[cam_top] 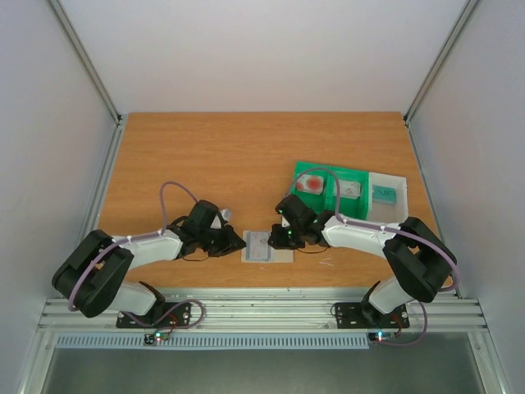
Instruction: Take the credit cards out of the card holder
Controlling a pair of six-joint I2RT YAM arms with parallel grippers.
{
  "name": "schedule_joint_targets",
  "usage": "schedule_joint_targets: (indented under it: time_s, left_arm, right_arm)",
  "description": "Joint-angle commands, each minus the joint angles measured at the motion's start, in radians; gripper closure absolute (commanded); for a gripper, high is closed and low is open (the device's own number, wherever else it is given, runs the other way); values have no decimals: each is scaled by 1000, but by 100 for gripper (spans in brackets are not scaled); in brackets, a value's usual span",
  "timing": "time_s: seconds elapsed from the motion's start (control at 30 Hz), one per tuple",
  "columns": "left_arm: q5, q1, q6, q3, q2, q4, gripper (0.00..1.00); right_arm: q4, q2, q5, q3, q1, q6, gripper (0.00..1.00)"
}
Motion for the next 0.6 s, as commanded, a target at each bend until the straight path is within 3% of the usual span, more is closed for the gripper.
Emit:
schedule_joint_targets:
  time_s: [0.0,0.13,0.57]
  left_arm:
    - [-25,-6,0,16,-44,-14,87]
    - [-22,-6,2,30,-37,4,80]
    - [8,-6,1,20,41,86,79]
  right_arm:
    - [58,34,-48,9,-26,16,80]
    - [90,74,-87,6,-44,19,81]
    - [115,131,-110,10,-45,-4,81]
